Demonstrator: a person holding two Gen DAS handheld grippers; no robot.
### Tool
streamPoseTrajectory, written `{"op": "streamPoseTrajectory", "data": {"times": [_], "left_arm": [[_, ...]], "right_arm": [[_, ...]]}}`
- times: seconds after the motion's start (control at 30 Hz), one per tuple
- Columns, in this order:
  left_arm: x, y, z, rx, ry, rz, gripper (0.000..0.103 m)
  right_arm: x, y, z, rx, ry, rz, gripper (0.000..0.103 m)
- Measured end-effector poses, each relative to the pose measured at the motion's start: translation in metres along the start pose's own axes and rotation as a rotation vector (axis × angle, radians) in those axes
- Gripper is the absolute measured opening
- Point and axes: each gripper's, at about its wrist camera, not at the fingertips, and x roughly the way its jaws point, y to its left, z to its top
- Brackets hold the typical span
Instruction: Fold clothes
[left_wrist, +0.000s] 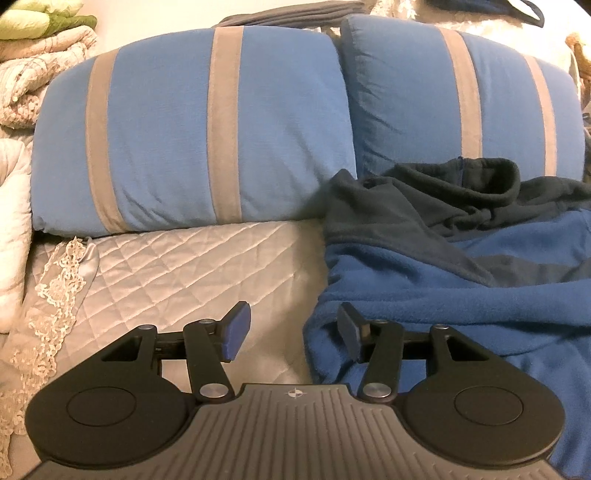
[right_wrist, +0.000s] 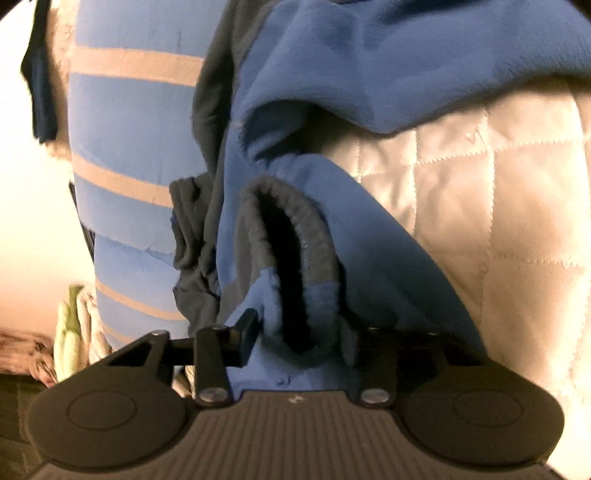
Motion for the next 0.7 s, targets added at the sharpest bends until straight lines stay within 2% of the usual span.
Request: {"op": "streamPoseTrajectory", "data": {"times": [0.13,0.2,0.27,0.33,0.37,0.4,0.47,0.7], "left_arm": [[0.001,0.003,0.000,-0.013,0.000,0.001,0.048],[0.002,0.004,0.001,-0.020,0.001,0.001,0.048],[0.002,0.004,0.002,-0.025,0.000,0.001,0.048],[0.001,0.004,0.002,-0.026,-0.004,0.001,0.048],[0.001,0.005,0.002,-0.027,-0.008,0.001,0.048],[0.000,0.006,0.002,-0.029,-0.012,-0.001,0.048],[-0.001,0.007,0.003,-0.033,-0.019,-0.006,0.048],[-0.008,0.009,0.005,-0.031,-0.065,-0.075,0.048]], "right_arm": [[-0.011,0.009,-0.003,-0.080,0.012,0.064,0.049],[-0.008,0.011,-0.004,-0.099,0.025,0.096,0.054],[0.000,0.015,-0.005,-0.116,0.036,0.095,0.056],[0.005,0.021,-0.006,-0.146,0.017,0.032,0.050],[0.007,0.023,-0.006,-0.154,0.003,0.009,0.035],[0.006,0.027,-0.007,-0.165,-0.010,-0.012,0.028],[0.005,0.038,-0.009,-0.189,-0.037,-0.050,0.024],[-0.023,0.091,-0.027,-0.339,-0.101,-0.111,0.023]]}}
